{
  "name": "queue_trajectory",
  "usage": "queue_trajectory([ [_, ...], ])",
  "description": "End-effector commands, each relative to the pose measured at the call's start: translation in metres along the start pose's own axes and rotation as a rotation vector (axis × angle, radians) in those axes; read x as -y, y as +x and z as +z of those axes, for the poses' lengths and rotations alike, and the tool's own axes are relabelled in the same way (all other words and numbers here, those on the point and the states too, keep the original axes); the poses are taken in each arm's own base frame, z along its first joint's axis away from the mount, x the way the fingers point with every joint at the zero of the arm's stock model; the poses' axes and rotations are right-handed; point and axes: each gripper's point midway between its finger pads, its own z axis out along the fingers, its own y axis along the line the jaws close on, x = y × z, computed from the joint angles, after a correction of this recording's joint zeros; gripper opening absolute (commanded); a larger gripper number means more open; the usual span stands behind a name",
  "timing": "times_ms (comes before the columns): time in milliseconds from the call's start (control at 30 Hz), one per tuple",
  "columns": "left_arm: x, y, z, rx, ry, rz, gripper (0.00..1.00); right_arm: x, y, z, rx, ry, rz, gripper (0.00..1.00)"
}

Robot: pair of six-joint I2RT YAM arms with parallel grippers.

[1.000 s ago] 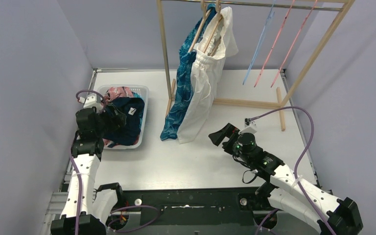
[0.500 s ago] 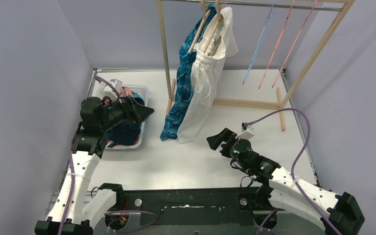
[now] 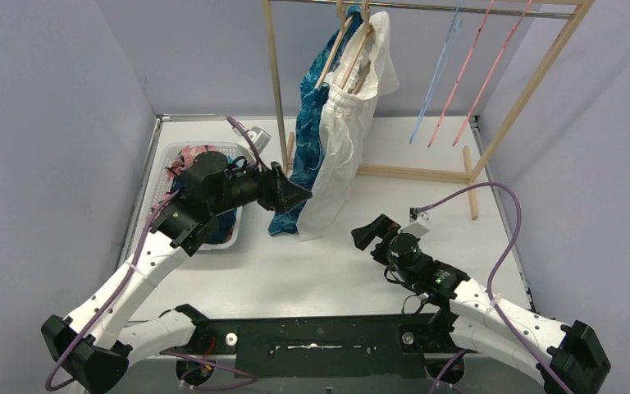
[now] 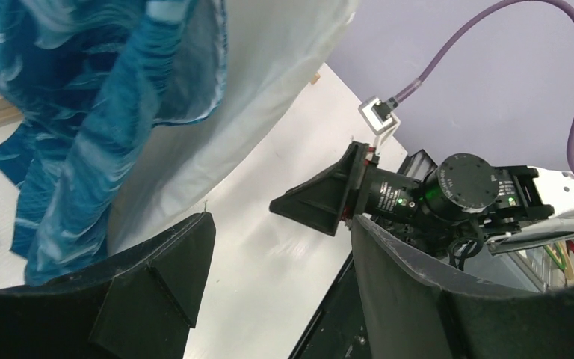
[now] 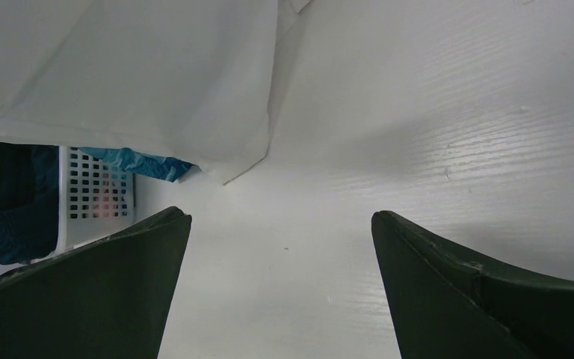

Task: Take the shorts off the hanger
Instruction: Pick up the hanger from the clothes rod.

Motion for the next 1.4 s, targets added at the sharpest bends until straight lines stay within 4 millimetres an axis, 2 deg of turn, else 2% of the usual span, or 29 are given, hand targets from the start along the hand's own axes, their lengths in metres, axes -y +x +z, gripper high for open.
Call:
queue_trajectory([
  [0, 0.032, -0.044, 0.009, 0.12, 0.042, 0.059, 0.66, -0.012, -0.023, -0.004, 0.079, 0.008, 0.048, 0.98],
  [133, 0.029, -0.055, 0.018, 0.153, 0.006, 0.052, 0.65, -0.014, -0.031, -0.008, 0.103, 0.011, 0.045, 0.98],
  [267, 0.024, -0.076, 0.025, 0.186, -0.05, 0.051, 0.65, -0.013, -0.038, -0.012, 0.12, 0.029, 0.049, 0.98],
  [300, 0.023, -0.076, 0.031, 0.166, -0.058, 0.049, 0.65, -0.011, -0.039, -0.013, 0.12, 0.038, 0.053, 0.98],
  [633, 0.062, -0.101, 0.045, 0.195, 0.048, 0.087, 0.65, 0.006, -0.029, -0.014, 0.103, 0.084, 0.117, 0.98],
  [733, 0.054, -0.116, 0.053, 0.21, -0.016, 0.126, 0.65, 0.008, -0.026, -0.013, 0.094, 0.088, 0.129, 0.98],
  [933, 0.052, -0.139, 0.065, 0.226, -0.057, 0.189, 0.65, 0.019, -0.018, -0.015, 0.065, 0.127, 0.126, 0.98],
  [1000, 0.054, -0.142, 0.07, 0.224, -0.05, 0.203, 0.65, 0.023, -0.014, -0.016, 0.05, 0.14, 0.131, 0.98],
  [1100, 0.074, -0.141, 0.078, 0.216, 0.064, 0.223, 0.65, 0.029, -0.006, -0.018, 0.025, 0.145, 0.148, 0.98],
  [1200, 0.095, -0.131, 0.088, 0.169, 0.165, 0.238, 0.64, 0.033, -0.002, -0.02, 0.018, 0.141, 0.177, 0.98],
  [1267, 0.103, -0.12, 0.096, 0.127, 0.164, 0.282, 0.63, 0.035, 0.0, -0.02, 0.02, 0.134, 0.195, 0.98],
  [1367, 0.089, -0.115, 0.104, 0.115, 0.021, 0.309, 0.63, 0.038, 0.0, -0.021, 0.026, 0.132, 0.216, 0.98],
])
